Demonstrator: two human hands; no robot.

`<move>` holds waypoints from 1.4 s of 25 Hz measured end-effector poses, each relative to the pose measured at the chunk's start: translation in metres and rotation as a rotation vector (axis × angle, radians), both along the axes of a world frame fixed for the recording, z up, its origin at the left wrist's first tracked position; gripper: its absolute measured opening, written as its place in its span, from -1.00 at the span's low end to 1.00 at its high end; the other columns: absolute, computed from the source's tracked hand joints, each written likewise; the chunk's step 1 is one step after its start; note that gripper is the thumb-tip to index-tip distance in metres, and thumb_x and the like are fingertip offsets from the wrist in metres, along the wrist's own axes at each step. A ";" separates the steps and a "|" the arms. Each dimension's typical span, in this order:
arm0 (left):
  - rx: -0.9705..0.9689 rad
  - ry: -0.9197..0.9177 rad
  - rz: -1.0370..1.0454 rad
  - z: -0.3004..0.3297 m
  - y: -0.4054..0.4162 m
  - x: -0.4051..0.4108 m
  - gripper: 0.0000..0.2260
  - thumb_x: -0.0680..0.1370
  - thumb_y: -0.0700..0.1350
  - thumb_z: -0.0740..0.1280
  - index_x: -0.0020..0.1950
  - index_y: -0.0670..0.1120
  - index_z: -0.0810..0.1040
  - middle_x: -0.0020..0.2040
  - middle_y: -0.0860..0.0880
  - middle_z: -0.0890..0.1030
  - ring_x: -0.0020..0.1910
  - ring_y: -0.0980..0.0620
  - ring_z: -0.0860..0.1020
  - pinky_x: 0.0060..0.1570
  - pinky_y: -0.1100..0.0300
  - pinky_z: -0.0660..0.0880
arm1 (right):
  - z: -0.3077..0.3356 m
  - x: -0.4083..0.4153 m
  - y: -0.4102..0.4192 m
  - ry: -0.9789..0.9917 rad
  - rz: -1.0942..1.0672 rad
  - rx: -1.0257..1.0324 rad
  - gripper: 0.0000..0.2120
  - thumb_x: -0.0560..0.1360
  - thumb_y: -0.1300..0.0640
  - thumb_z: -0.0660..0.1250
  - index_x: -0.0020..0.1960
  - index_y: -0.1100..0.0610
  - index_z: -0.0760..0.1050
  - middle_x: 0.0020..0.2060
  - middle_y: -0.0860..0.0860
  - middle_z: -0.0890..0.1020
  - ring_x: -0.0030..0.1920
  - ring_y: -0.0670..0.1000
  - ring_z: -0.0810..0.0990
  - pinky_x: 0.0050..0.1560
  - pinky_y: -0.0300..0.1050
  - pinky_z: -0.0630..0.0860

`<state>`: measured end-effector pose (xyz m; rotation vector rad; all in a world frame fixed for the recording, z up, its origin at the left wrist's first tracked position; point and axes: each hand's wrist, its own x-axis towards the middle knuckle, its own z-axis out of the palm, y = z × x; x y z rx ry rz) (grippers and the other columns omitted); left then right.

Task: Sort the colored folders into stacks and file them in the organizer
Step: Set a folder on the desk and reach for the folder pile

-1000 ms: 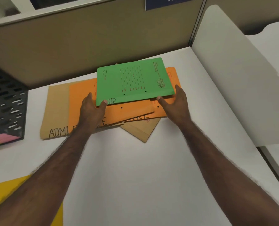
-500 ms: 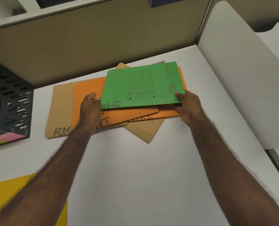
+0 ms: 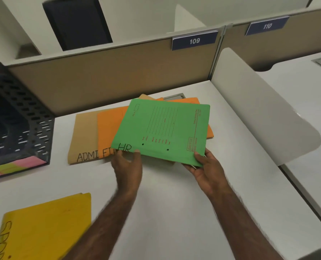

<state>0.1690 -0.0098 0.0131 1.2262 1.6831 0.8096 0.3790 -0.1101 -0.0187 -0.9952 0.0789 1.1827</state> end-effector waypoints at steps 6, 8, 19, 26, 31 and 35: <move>-0.266 -0.398 -0.078 0.029 -0.061 -0.032 -0.65 0.67 -0.05 0.38 0.40 -0.16 0.47 0.28 -0.11 0.62 0.21 -0.07 0.61 0.20 0.05 0.53 | 0.023 -0.074 -0.058 -0.060 -0.017 0.070 -0.63 0.63 0.41 0.26 0.41 0.22 0.50 0.28 0.18 0.70 0.22 0.20 0.74 0.04 0.19 0.71; -0.320 -0.587 -0.050 0.035 -0.072 -0.050 -0.67 0.69 -0.15 0.34 0.45 -0.15 0.46 0.30 -0.16 0.64 0.25 -0.13 0.65 0.33 -0.02 0.54 | 0.029 -0.096 -0.076 -0.069 -0.034 0.085 -0.62 0.62 0.42 0.27 0.42 0.23 0.49 0.29 0.20 0.69 0.23 0.21 0.73 0.05 0.20 0.71; -0.199 -0.875 0.070 0.028 -0.142 -0.128 -0.76 0.65 -0.25 0.39 0.27 -0.01 0.55 0.20 -0.10 0.71 0.16 -0.11 0.70 -0.09 0.04 0.72 | 0.040 -0.185 -0.170 -0.377 0.051 -0.012 -0.65 0.63 0.44 0.28 0.37 0.19 0.50 0.22 0.11 0.73 0.20 0.20 0.74 0.07 0.19 0.71; 0.080 -0.718 0.016 0.038 -0.148 -0.175 -0.80 0.69 -0.16 0.36 0.18 0.15 0.64 0.11 0.09 0.77 0.12 0.00 0.73 0.05 -0.01 0.69 | 0.042 -0.179 -0.178 -0.701 0.100 -0.194 -0.66 0.64 0.20 0.43 0.38 0.05 0.48 0.15 0.15 0.71 0.08 0.15 0.77 0.02 0.17 0.73; 0.217 -0.668 0.060 0.050 -0.149 -0.204 -0.82 0.71 -0.09 0.32 0.23 0.14 0.65 0.15 0.05 0.76 0.15 -0.03 0.72 0.08 0.00 0.65 | 0.052 -0.159 -0.145 -1.028 0.051 -0.274 -0.68 0.62 0.05 0.47 0.33 -0.04 0.49 0.27 0.05 0.63 0.22 0.08 0.66 0.20 0.14 0.63; 0.298 -0.642 0.099 0.056 -0.155 -0.219 -0.81 0.72 -0.06 0.30 0.27 0.15 0.63 0.16 0.03 0.75 0.09 -0.04 0.75 -0.05 -0.01 0.70 | 0.058 -0.163 -0.117 -1.173 0.161 -0.207 -0.58 0.62 -0.04 0.45 0.43 -0.02 0.47 0.34 -0.04 0.58 0.29 0.00 0.60 0.09 -0.09 0.55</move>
